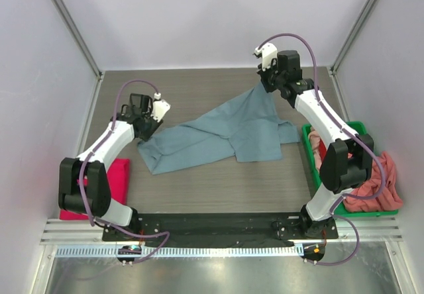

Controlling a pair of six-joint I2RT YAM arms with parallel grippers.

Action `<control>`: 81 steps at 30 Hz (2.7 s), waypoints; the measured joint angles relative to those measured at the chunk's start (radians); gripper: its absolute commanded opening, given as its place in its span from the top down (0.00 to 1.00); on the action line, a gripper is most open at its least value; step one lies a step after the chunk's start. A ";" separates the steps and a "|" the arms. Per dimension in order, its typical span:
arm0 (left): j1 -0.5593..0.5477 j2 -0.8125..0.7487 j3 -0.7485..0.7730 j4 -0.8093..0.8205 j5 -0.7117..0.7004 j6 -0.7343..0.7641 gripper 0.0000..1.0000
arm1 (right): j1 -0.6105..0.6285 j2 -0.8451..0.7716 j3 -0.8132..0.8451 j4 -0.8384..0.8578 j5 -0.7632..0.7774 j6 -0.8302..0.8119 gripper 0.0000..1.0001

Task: Fold and stack the t-shirts
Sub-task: Flatten the tshirt out

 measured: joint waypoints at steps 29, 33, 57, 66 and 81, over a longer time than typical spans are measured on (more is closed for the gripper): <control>-0.023 -0.045 -0.068 -0.325 0.237 0.073 0.61 | 0.000 0.000 -0.039 0.012 -0.047 0.011 0.99; -0.027 -0.017 -0.071 -0.318 0.237 0.067 0.62 | 0.000 0.000 -0.039 0.012 -0.048 0.011 0.99; -0.022 0.101 -0.122 -0.209 0.180 0.056 0.65 | 0.000 0.000 -0.039 0.011 -0.048 0.014 0.99; -0.019 0.116 -0.125 -0.193 0.157 0.057 0.80 | 0.000 0.000 -0.039 0.011 -0.048 0.014 0.99; -0.007 0.107 -0.103 -0.205 0.151 0.078 1.00 | 0.000 0.000 -0.039 0.011 -0.053 0.011 0.99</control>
